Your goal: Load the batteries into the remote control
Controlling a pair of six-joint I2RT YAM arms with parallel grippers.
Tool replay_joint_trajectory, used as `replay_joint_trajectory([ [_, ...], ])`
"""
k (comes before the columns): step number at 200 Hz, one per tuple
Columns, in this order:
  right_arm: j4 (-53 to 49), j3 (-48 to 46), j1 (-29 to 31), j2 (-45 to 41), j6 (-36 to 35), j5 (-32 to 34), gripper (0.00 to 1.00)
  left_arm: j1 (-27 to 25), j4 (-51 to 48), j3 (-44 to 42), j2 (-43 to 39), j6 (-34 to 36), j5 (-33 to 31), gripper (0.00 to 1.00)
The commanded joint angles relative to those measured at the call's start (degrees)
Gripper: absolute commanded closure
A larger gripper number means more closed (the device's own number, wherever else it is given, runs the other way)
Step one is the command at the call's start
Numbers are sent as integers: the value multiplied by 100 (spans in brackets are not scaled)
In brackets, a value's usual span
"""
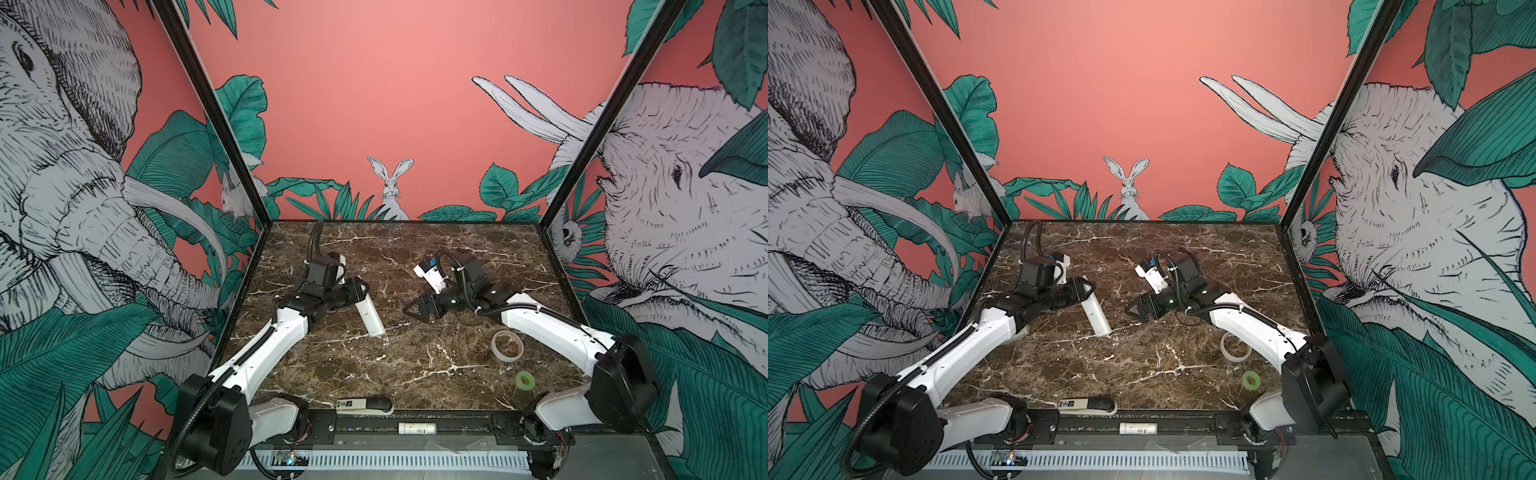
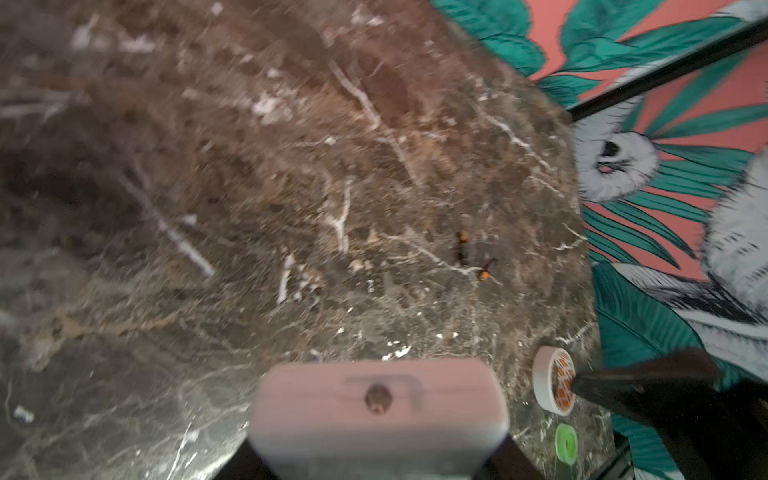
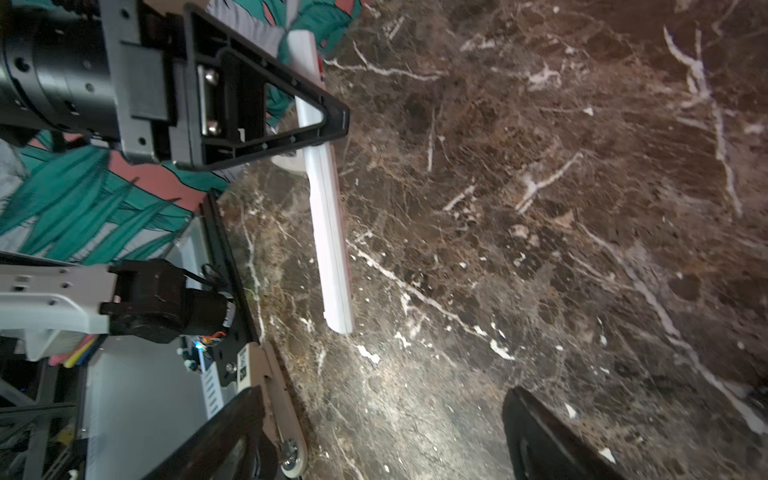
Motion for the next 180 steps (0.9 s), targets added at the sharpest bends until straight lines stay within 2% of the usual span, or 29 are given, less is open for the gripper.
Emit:
replay_joint_trajectory([
  [1,-328,-32,236,142,-339,681,11,-33,54,-306,170,-1154,-556,100],
  [38,-173,-172,784,410,-318,1324,10,-237,10,-381,586,-2031,-1209,100],
  [76,268,-301,1201,769,-129,1565,10,-383,-107,-405,846,-2648,-1671,100],
  [109,673,-242,1515,1286,-54,1766,10,-395,-62,-349,1164,-2795,-1631,100],
  [157,877,169,2069,1994,-382,2805,9,-400,50,-354,1354,-2840,-1442,100],
  [180,954,407,2213,2342,-474,3034,9,-400,-43,-352,1302,-2817,-1477,100],
])
